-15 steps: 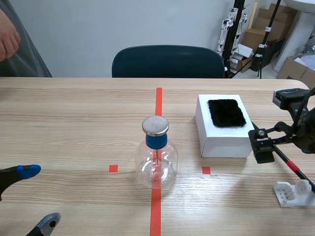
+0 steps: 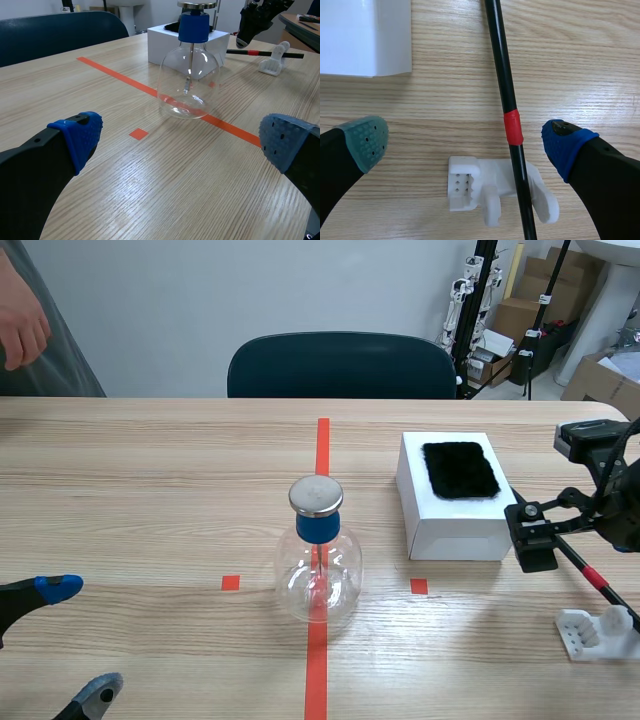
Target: Do the electroscope experiment. return to the home posture
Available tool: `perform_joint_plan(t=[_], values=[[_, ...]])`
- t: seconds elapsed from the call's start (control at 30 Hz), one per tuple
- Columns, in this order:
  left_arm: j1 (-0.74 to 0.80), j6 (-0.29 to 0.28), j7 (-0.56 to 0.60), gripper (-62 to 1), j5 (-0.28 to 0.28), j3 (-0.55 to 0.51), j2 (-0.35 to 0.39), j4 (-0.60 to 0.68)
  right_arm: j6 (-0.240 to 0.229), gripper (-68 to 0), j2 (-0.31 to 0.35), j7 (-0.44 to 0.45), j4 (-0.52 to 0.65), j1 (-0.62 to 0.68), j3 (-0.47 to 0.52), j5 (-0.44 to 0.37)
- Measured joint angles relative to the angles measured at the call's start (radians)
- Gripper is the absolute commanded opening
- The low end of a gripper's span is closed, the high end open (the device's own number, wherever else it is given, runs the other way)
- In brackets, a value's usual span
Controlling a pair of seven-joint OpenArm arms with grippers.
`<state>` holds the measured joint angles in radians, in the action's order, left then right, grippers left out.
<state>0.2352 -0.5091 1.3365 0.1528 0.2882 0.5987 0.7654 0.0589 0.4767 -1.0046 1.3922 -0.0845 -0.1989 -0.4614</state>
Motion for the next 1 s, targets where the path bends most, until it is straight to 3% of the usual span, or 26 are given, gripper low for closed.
perform_joint_plan(t=[0.43, 0.6, 0.77, 1.0], values=[[0.000, 0.000, 0.000, 1.4, 0.000, 0.000, 0.000, 0.000, 0.000, -4.3, 0.000, 0.000, 0.000, 0.000, 0.000, 0.000], [0.000, 0.000, 0.000, 1.4, 0.000, 0.000, 0.000, 0.000, 0.000, -4.3, 0.011, 0.050, 0.011, 0.049, 0.000, 0.000], [0.000, 0.000, 0.000, 1.4, 0.000, 0.000, 0.000, 0.000, -0.001, -4.3, 0.062, 0.142, 0.114, 0.164, -0.001, 0.000], [0.000, 0.000, 0.014, 1.4, 0.000, 0.000, 0.008, 0.002, 0.000, -4.3, 0.165, 0.304, 0.352, 0.328, 0.010, 0.000]])
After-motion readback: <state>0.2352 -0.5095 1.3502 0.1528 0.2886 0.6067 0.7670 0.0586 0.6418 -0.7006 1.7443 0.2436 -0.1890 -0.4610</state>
